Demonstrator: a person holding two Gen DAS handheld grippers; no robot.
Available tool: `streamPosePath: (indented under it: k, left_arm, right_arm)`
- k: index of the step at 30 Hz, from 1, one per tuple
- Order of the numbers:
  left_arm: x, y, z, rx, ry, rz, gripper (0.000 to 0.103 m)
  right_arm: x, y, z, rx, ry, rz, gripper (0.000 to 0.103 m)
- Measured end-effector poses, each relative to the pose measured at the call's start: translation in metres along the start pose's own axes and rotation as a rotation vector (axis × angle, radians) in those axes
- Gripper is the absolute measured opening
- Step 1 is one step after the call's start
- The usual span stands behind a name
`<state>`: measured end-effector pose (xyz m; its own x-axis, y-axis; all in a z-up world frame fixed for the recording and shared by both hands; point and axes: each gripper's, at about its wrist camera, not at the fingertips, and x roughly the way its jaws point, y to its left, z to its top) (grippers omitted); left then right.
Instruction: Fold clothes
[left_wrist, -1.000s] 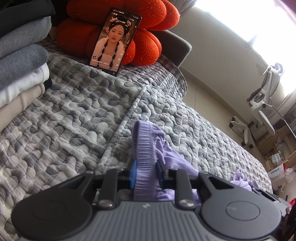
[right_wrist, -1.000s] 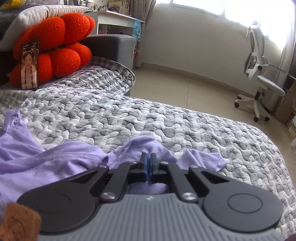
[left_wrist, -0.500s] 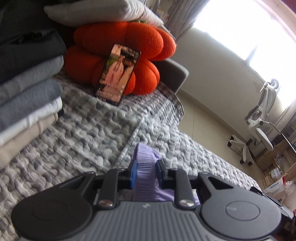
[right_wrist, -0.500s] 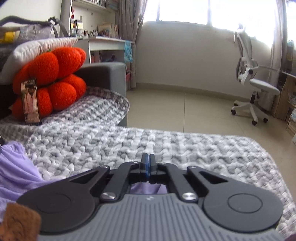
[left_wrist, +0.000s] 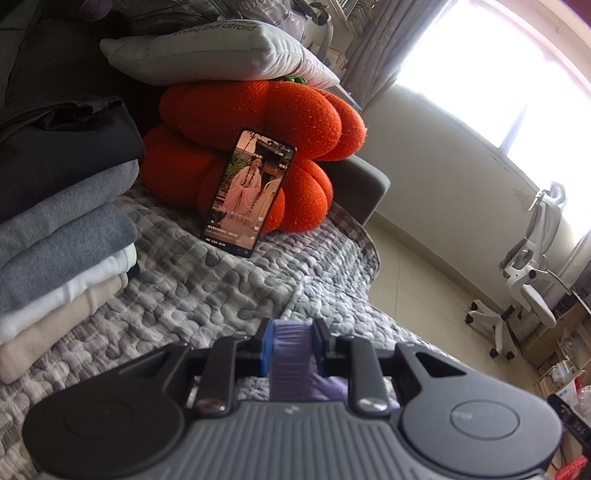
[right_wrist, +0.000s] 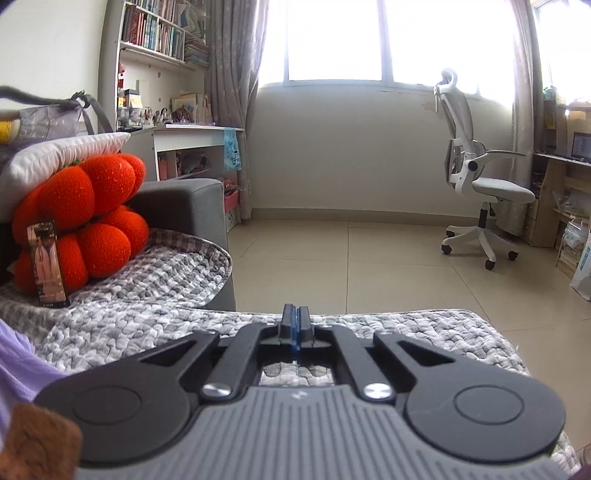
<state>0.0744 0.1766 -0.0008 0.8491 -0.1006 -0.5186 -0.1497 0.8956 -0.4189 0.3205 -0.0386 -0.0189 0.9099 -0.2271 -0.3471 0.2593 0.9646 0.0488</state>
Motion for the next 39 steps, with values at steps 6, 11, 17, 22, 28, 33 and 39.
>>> streamPosePath:
  k: [6,11,17,22,28,33,39]
  left_arm:
    - [0.022,0.001,0.003,-0.028,0.017,0.001,0.022]
    - [0.036,0.000,0.003,-0.038,0.025,0.014,0.022]
    - [0.038,0.001,0.006,-0.041,0.000,0.045,0.022]
    - [0.041,0.004,0.006,-0.053,0.034,0.081,0.022]
    - [0.035,0.003,0.006,-0.038,0.057,0.108,0.022]
    - [0.032,0.000,0.004,-0.001,0.062,0.116,0.022]
    - [0.034,-0.001,0.003,0.010,0.074,0.113,0.022]
  right_arm:
    - [0.001,-0.011,0.004,0.087,-0.005,0.004,0.000]
    - [0.003,-0.021,-0.001,0.111,-0.002,-0.029,0.000]
    - [0.010,-0.044,-0.004,0.170,0.005,-0.075,0.000]
    - [0.026,-0.050,-0.015,0.227,0.130,0.063,0.007]
    - [0.038,-0.020,-0.028,0.132,0.267,0.181,0.016]
    - [0.045,-0.001,-0.033,0.075,0.295,0.229,0.049]
    - [0.057,0.012,-0.043,0.024,0.323,0.218,0.050]
